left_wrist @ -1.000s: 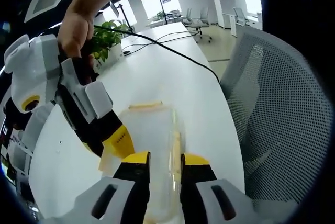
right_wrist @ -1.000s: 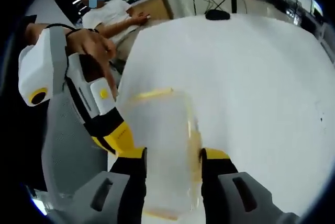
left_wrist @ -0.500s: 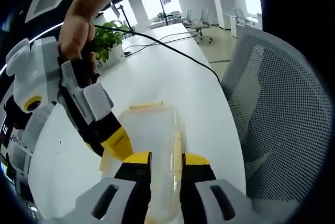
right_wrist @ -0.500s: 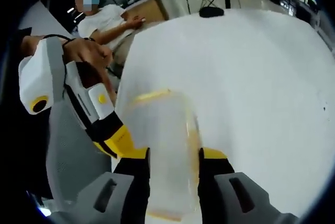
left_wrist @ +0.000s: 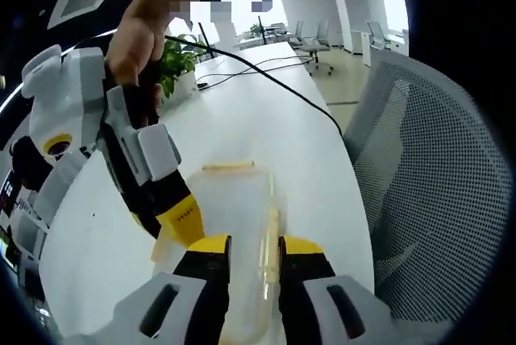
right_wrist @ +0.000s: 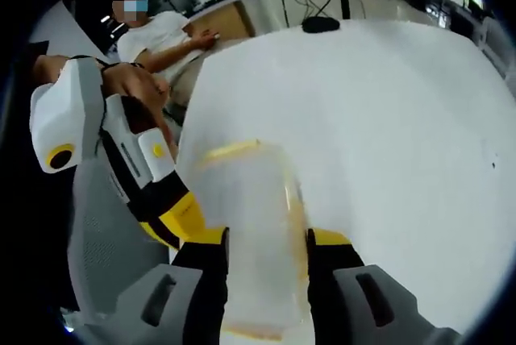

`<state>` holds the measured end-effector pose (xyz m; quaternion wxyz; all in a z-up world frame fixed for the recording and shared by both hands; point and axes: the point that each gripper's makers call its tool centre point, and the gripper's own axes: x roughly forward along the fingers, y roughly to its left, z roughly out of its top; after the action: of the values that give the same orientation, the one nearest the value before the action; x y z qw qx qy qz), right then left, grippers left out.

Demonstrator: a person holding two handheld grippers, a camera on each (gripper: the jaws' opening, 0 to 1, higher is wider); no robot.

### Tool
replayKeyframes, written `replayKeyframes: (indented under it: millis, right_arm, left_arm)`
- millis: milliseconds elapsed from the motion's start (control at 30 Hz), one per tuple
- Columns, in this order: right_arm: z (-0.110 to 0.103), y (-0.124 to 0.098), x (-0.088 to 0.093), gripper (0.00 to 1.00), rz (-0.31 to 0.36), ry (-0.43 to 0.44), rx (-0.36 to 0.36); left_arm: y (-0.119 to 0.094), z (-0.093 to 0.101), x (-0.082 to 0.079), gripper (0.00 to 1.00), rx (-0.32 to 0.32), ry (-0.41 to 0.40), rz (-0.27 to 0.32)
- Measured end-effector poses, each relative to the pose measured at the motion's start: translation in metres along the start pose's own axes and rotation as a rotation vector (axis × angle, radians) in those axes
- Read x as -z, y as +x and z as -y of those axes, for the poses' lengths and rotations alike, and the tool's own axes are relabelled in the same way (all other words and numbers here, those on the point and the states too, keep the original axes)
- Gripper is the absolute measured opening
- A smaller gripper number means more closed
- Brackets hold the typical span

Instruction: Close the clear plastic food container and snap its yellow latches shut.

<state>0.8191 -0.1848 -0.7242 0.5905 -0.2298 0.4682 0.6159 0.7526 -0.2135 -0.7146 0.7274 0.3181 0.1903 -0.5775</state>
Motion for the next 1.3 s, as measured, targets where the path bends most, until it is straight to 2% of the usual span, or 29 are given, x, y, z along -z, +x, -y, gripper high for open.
replayKeyframes:
  millis: [133,600,967,1300]
  right_arm:
    - [0.005,-0.005,-0.001,0.35,0.042,-0.01,0.048]
    - [0.004,-0.027,0.007,0.41,0.109,0.001,0.117]
    - [-0.004,-0.044,0.017,0.46,0.19,0.045,0.185]
    - [-0.013,-0.052,0.036,0.49,0.238,0.062,0.261]
  left_arm:
    - [-0.001,-0.002,0.004,0.23,-0.019,-0.034,-0.014]
    - [-0.027,-0.024,0.005,0.27,-0.093,-0.144,0.024]
    - [-0.045,-0.046,0.018,0.36,-0.162,-0.258,0.026]
    - [-0.054,-0.054,0.03,0.42,-0.181,-0.33,0.023]
